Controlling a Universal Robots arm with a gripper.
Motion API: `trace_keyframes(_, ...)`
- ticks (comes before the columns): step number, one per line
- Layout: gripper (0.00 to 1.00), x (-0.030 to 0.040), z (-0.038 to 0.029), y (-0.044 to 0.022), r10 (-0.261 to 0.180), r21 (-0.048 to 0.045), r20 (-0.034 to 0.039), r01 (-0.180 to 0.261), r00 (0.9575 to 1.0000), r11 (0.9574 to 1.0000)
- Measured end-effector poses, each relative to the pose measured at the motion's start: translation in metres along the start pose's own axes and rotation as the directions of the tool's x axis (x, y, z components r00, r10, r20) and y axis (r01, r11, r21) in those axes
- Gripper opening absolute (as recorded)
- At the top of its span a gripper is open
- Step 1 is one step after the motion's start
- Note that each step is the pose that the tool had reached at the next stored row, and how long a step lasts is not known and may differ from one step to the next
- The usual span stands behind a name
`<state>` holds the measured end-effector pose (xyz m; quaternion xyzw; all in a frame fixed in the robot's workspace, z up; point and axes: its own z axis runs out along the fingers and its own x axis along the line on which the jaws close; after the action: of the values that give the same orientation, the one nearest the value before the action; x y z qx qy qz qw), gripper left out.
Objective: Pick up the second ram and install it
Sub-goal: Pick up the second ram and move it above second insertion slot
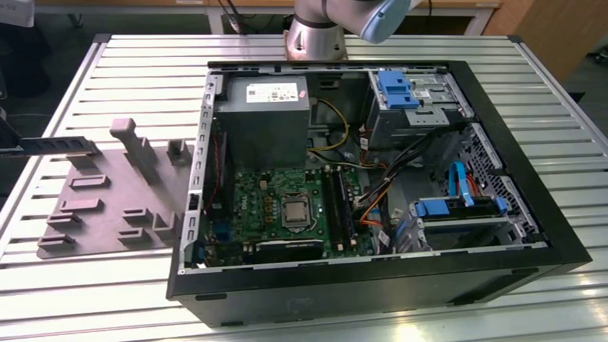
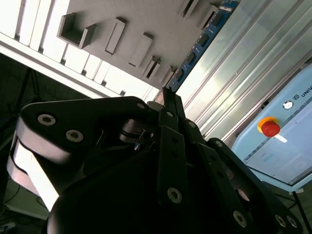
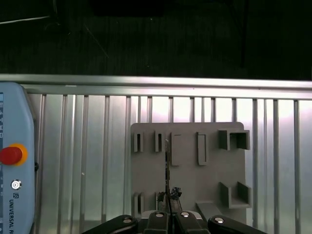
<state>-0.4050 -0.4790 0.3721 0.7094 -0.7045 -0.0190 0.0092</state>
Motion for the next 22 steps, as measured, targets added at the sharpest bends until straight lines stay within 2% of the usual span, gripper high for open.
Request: trace_keyframes(22,0.12,-0.0002,-0.0149,0.0006,0.000,0.0000,0.0000,0.000,1.0000,1.0000)
